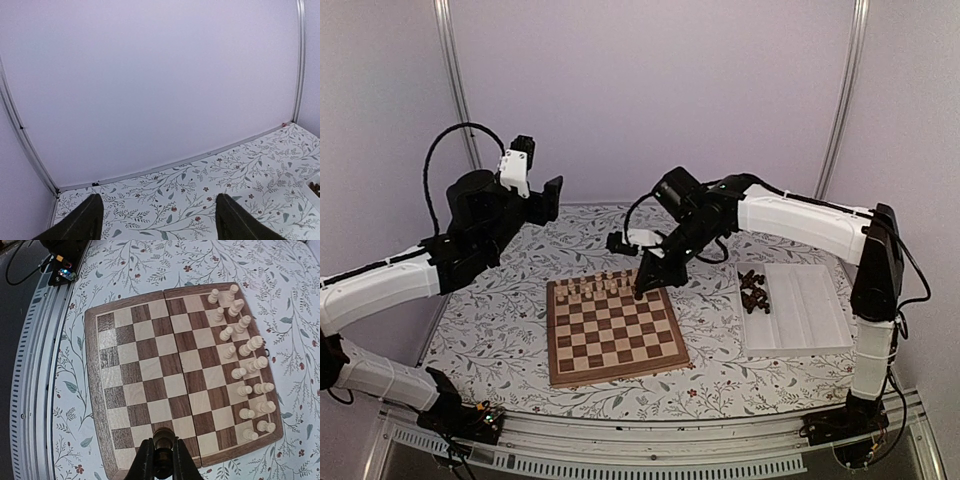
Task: Set up the chess pieces on the board
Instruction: Place the chess piece on the chessboard.
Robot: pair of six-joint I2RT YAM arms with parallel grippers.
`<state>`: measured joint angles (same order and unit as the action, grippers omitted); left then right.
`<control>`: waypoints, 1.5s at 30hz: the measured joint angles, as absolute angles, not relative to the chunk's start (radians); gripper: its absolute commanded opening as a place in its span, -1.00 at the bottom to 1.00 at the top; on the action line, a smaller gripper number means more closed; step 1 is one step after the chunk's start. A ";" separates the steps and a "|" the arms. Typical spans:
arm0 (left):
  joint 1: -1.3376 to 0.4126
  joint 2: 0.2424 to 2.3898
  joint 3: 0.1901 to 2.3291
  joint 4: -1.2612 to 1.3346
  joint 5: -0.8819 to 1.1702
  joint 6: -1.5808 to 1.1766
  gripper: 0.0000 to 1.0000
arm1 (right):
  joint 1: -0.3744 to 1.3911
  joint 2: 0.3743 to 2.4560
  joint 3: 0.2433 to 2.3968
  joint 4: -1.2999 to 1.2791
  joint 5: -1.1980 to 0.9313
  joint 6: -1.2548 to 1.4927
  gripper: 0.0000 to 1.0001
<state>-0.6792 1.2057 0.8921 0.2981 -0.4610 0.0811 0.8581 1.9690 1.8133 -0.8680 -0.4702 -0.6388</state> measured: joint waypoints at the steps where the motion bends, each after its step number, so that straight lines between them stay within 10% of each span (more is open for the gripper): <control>1: -0.679 1.195 0.892 0.308 -0.483 0.085 0.58 | 0.878 1.985 1.815 -0.871 -0.465 -0.641 -0.92; 45: -0.678 1.155 0.872 0.353 -0.537 0.120 0.61 | 1.084 2.221 1.860 -0.935 -0.375 -0.636 -0.68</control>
<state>-0.6777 1.1549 0.8719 0.3527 -0.5373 0.1196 1.0840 2.2211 1.8599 -0.9352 -0.3752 -0.6361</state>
